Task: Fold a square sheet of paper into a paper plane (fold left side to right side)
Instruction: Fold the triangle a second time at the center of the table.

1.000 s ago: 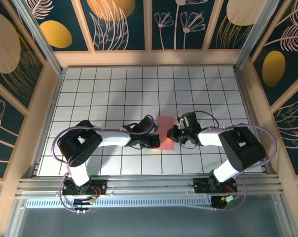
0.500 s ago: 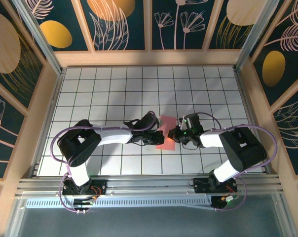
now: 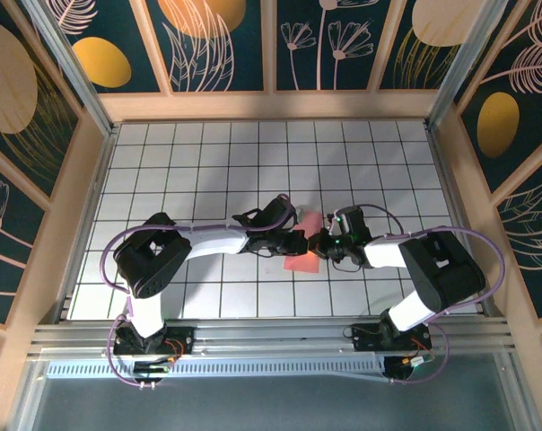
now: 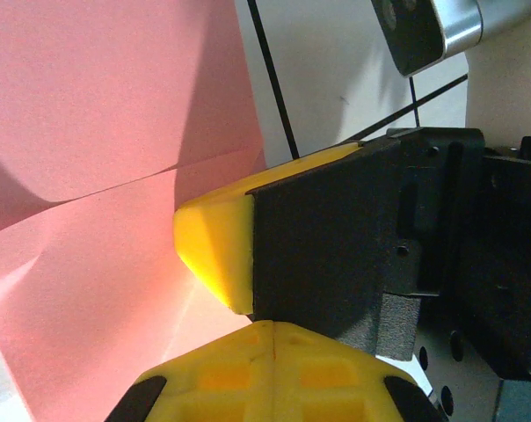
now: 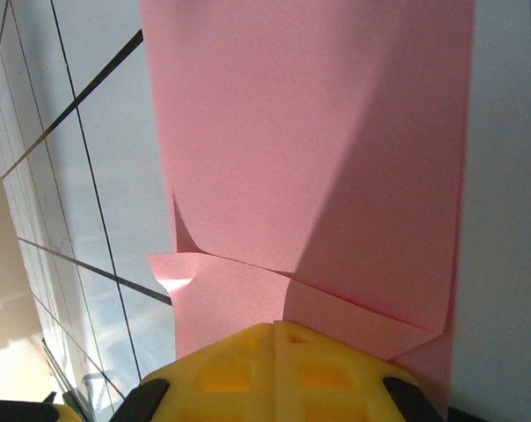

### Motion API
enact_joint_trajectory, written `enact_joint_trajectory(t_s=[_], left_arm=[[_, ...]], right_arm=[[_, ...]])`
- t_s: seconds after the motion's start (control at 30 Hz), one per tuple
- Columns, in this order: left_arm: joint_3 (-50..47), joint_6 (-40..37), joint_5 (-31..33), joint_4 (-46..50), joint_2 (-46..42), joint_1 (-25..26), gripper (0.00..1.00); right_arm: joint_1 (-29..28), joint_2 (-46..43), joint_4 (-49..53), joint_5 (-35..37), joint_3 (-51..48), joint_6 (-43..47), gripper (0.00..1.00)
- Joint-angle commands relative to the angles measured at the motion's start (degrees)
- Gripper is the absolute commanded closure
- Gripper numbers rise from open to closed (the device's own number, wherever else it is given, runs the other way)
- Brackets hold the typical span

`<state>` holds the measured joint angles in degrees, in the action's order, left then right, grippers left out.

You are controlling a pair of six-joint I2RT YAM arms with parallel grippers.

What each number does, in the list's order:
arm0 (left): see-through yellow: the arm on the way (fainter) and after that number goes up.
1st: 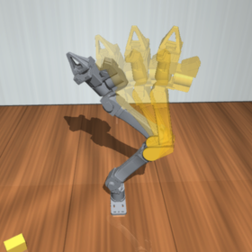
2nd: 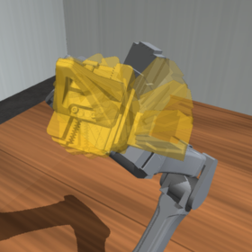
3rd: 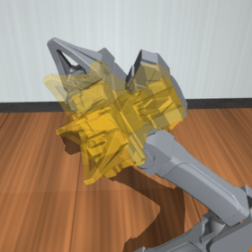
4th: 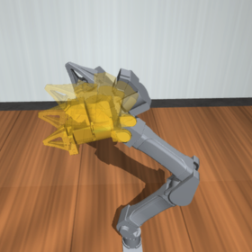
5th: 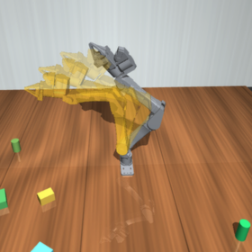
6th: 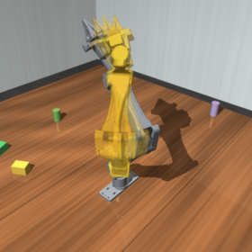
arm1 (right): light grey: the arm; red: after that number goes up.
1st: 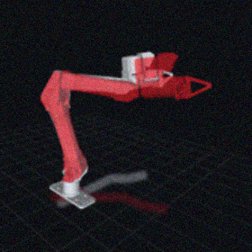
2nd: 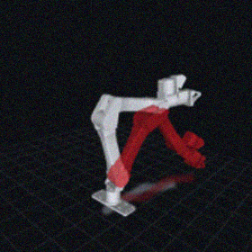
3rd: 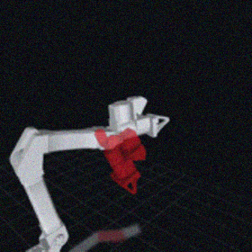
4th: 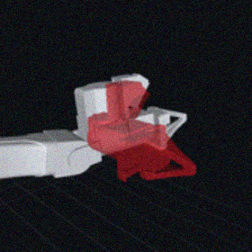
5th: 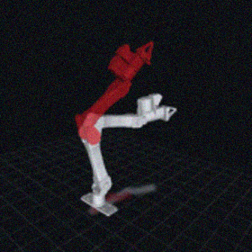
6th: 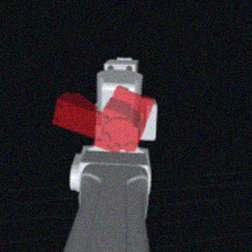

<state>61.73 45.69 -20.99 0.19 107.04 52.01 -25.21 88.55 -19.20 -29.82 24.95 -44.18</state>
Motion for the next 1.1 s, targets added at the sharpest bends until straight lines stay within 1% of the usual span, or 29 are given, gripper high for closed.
enact_joint_trajectory(t_s=[0.0,0.43,0.63,1.07], left_arm=[[-0.34,-0.70,1.57,0.79,2.49,-0.33,1.00],[-4.78,0.28,2.45,-0.44,-2.76,-0.42,1.00],[-3.54,0.26,1.13,-1.50,-0.79,-0.42,1.00],[-1.01,-0.90,1.93,-0.71,2.94,-0.42,1.00]], right_arm=[[-0.14,1.27,5.05,1.60,-1.05,1.09,1.00],[-0.10,1.80,4.90,1.61,-0.85,1.07,1.00],[-0.10,1.93,4.81,1.61,-0.87,1.04,1.00],[-0.15,1.78,4.85,1.79,-1.27,1.10,1.00]])
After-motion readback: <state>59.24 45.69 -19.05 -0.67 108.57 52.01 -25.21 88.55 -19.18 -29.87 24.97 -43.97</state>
